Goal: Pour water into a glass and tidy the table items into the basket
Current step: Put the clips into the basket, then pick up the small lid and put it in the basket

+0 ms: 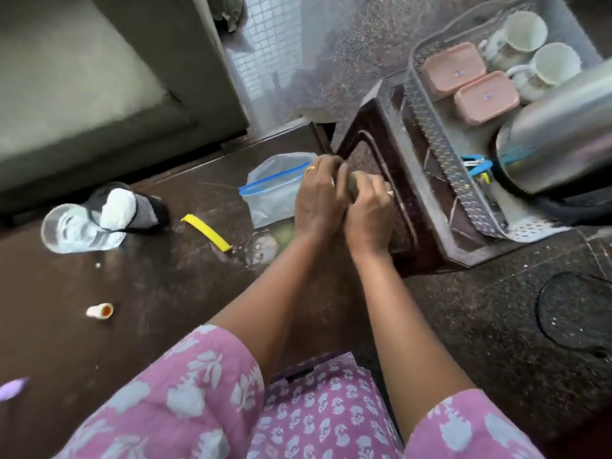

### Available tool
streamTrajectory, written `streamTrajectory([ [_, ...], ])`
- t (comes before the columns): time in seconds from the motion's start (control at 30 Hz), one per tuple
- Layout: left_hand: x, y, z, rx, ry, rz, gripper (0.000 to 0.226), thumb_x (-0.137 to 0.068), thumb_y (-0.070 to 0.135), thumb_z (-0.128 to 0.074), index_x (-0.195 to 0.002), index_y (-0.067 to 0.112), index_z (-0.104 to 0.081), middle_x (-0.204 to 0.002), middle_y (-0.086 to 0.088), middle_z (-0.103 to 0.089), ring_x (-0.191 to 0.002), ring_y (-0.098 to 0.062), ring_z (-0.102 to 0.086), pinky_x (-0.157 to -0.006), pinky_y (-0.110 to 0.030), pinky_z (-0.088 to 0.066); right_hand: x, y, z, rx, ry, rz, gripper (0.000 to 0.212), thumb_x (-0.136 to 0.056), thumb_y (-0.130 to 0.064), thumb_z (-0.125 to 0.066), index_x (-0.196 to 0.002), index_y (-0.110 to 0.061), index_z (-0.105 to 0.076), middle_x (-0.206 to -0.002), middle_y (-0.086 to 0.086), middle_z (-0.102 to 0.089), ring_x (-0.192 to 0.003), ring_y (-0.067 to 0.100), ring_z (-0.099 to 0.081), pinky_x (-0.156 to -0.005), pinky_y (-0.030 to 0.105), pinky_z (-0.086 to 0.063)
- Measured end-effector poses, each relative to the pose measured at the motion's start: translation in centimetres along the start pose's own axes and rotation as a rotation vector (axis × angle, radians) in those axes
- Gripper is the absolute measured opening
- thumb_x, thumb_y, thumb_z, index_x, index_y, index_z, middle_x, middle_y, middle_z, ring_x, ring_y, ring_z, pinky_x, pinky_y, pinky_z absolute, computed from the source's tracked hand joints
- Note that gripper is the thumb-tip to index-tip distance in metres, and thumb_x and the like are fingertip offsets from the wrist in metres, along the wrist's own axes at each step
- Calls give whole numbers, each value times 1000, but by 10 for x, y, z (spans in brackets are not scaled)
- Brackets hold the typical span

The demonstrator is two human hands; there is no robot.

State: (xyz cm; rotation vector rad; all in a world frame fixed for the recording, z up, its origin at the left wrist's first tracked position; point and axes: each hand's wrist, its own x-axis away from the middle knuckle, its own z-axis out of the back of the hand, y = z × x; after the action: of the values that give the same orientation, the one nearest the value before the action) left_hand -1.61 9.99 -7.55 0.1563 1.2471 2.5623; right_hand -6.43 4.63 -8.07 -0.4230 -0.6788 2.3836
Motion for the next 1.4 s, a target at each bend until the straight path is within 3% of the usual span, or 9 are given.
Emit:
streamTrajectory([
  [0.2,56,-86,68,-19,149,282,15,-92,13,-49,-100,6,-61,-100,-12,-63,-95,-26,-57,-79,-22,-34,75,-63,-56,-45,-283,93,22,-85,-9,-57,-104,1,-63,-96,24,-64,-93,41,-57,-79,46,-47],
  [0.4,119,-159,131,-25,363,511,18,-92,8,-47,-102,2,-61,-105,-17,-63,-99,-31,-55,-84,-28,-35,150,-121,-97,-46,-521,233,26,-84,-16,-63,-105,-1,-61,-100,22,-63,-93,40,-58,-78,46,-47],
  [0.5,144,-189,163,-30,487,584,17,-91,5,-48,-100,0,-61,-105,-18,-62,-100,-33,-55,-86,-27,-34,182,-148,-116,-18,-629,325,33,-84,-19,-61,-113,-3,-57,-107,19,-60,-101,37,-54,-85,44,-43],
  [0.77,197,-263,247,-10,837,737,24,-89,3,-49,-111,-3,-56,-109,-22,-60,-102,-34,-56,-85,-27,-34,246,-220,-168,16,-792,479,32,-89,-20,-57,-116,-4,-55,-115,17,-57,-108,35,-49,-92,39,-39],
  [1.0,233,-335,317,-16,1153,972,32,-87,2,-50,-117,-5,-48,-120,-24,-50,-110,-36,-49,-97,-33,-33,276,-265,-212,64,-826,523,26,-87,-17,-58,-110,-5,-54,-130,15,-43,-111,37,-45,-85,43,-46],
  [1.13,244,-370,345,-48,1088,1186,51,-89,16,-55,-134,1,-37,-135,-20,-41,-127,-33,-38,-103,-30,-22,285,-279,-232,171,-832,559,34,-87,-16,-57,-117,-8,-47,-138,17,-36,-117,38,-42,-90,41,-44],
  [1.23,250,-390,355,-7,991,1271,56,-89,23,-56,-139,11,-33,-142,-14,-37,-131,-27,-35,-103,-28,-25,288,-285,-242,250,-811,563,29,-87,-17,-56,-114,-8,-47,-132,15,-40,-114,37,-43,-85,41,-45],
  [1.33,256,-403,358,64,976,1305,49,-86,21,-60,-132,16,-46,-139,-7,-43,-127,-21,-39,-98,-24,-30,292,-287,-248,320,-800,541,17,-90,-6,-50,-107,-6,-50,-121,14,-45,-108,36,-45,-77,41,-46],
  [1.4,260,-407,357,71,984,1298,39,-85,17,-60,-124,17,-56,-134,-4,-49,-122,-19,-45,-94,-22,-34,293,-285,-250,301,-816,514,20,-89,5,-41,-104,-4,-51,-116,15,-46,-107,36,-43,-75,41,-46],
])
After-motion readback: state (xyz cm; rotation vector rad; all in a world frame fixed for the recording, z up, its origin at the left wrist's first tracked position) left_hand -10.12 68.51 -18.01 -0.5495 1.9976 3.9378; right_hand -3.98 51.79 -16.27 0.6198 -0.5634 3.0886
